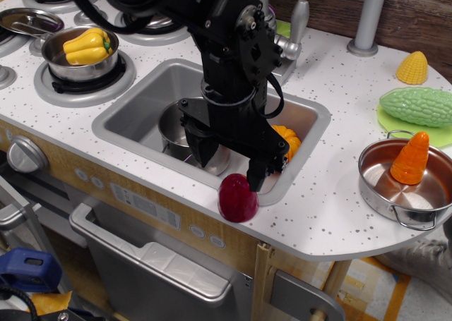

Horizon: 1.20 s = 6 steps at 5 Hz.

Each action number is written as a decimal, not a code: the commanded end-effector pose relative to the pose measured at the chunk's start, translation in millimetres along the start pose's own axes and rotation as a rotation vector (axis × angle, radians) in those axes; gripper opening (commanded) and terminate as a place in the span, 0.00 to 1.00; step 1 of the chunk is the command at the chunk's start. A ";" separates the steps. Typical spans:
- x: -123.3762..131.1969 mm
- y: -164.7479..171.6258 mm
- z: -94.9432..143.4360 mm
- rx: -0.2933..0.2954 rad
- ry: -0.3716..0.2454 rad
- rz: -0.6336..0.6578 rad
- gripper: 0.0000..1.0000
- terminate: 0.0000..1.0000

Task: Put sweet potato in pot which is in sink

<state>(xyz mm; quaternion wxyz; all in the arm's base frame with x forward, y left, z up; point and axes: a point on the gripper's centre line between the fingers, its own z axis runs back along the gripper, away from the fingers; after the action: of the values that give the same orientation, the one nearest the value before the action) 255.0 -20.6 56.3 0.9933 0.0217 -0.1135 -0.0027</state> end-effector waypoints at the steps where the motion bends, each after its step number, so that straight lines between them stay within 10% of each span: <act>1: 0.0 0.0 0.0 0.000 0.000 0.000 1.00 0.00; 6: 0.9 -14.5 -23.8 -0.080 -0.060 0.010 1.00 0.00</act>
<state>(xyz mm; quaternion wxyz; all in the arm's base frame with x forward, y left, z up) 253.7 -34.6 22.3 0.9898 -0.0208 -0.1407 0.0017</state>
